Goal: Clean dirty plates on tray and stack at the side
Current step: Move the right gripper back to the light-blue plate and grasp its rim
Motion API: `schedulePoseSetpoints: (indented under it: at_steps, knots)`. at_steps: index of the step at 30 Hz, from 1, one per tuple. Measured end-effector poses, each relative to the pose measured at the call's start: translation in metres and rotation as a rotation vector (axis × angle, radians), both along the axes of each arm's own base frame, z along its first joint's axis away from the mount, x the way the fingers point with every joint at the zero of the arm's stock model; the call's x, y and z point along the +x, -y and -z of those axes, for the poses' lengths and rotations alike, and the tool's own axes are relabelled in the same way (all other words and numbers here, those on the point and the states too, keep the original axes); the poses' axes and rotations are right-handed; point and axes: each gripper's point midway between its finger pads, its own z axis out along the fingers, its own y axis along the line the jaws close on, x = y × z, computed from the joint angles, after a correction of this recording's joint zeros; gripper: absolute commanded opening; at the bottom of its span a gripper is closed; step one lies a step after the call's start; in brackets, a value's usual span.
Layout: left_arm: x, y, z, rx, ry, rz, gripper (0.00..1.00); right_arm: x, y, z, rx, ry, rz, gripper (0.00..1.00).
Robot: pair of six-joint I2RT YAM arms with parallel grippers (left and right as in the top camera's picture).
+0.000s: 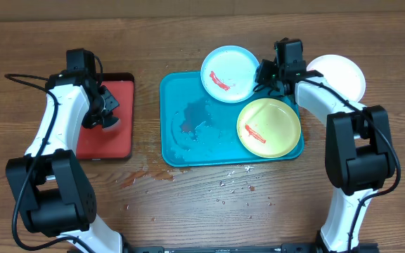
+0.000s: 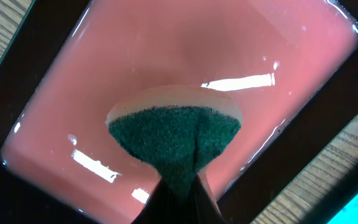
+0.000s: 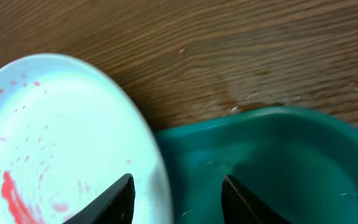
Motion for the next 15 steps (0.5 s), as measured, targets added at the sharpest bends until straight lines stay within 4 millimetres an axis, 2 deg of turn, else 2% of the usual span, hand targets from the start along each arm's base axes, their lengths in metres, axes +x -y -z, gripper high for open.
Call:
schedulePoseSetpoints:
  at_steps: [4, 6, 10, 15]
  knots:
    - [0.000, 0.000, 0.000, 0.000, 0.000, 0.000, 0.04, -0.006, -0.012, 0.003, -0.001, -0.017, -0.026, 0.45]
    - [0.000, 0.000, 0.000, 0.001, -0.001, 0.004, 0.04, -0.010, -0.015, 0.005, -0.009, -0.030, -0.032, 0.40]
    - [-0.001, 0.000, 0.000, 0.005, -0.005, 0.023, 0.04, -0.016, -0.016, 0.009, -0.012, -0.058, -0.035, 0.39]
    - [0.000, 0.000, 0.000, 0.005, -0.003, 0.023, 0.04, -0.033, -0.032, 0.015, 0.054, -0.131, -0.097, 0.29]
